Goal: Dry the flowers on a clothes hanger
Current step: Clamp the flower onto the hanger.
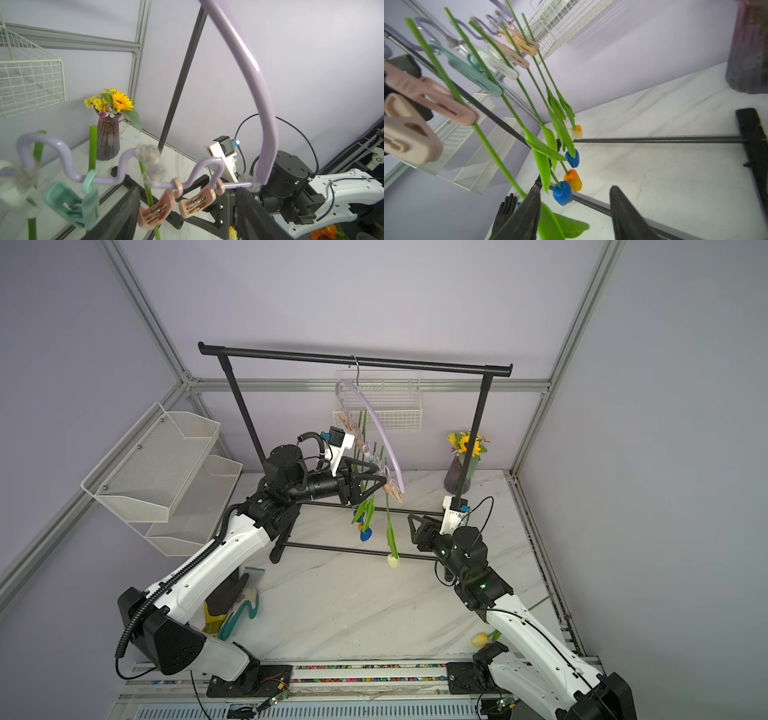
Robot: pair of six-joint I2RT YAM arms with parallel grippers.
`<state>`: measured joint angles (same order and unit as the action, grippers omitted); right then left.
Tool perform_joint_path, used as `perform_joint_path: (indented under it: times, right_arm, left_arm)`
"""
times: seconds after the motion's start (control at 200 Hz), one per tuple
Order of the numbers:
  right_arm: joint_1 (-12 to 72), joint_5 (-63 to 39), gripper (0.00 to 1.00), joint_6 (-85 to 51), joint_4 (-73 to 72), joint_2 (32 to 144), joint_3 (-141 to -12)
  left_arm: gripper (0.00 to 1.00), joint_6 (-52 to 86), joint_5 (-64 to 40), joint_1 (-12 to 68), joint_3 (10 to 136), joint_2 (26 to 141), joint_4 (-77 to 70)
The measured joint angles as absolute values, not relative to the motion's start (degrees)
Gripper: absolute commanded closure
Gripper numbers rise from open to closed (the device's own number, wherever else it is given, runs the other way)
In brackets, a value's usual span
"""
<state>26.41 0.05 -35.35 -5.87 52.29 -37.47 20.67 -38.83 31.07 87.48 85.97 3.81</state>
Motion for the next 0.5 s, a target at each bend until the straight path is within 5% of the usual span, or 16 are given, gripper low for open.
perform_joint_path:
  times: [0.5]
  right_arm:
    - [25.63,27.09,0.32,-45.43,23.79,45.71,-36.99]
  left_arm:
    - [0.21,13.72,-35.48,30.20,78.26,79.22,13.67]
